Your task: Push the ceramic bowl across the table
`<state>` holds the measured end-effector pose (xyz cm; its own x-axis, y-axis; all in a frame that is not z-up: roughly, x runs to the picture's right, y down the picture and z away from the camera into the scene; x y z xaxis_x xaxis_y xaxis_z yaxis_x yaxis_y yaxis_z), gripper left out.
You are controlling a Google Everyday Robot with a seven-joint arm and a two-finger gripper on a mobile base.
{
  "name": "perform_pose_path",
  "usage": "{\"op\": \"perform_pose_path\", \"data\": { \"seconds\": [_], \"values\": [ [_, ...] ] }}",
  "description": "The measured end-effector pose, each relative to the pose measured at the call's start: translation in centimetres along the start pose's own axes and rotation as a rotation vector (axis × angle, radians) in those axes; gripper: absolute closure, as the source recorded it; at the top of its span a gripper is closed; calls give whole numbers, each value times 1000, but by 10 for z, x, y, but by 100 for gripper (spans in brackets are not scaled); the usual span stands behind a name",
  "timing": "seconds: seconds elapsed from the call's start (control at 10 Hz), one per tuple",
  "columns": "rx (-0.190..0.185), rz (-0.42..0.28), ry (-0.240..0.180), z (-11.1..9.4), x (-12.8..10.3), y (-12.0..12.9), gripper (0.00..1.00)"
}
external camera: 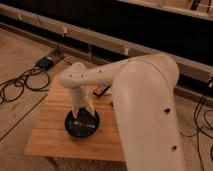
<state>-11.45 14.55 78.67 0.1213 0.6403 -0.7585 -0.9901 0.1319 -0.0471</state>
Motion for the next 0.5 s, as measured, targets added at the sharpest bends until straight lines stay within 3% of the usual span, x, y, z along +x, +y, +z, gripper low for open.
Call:
{"op": "perform_pose_path", "data": {
  "seconds": [0.5],
  "values": [
    [12,-8,22,29,-38,11,35]
  ]
}}
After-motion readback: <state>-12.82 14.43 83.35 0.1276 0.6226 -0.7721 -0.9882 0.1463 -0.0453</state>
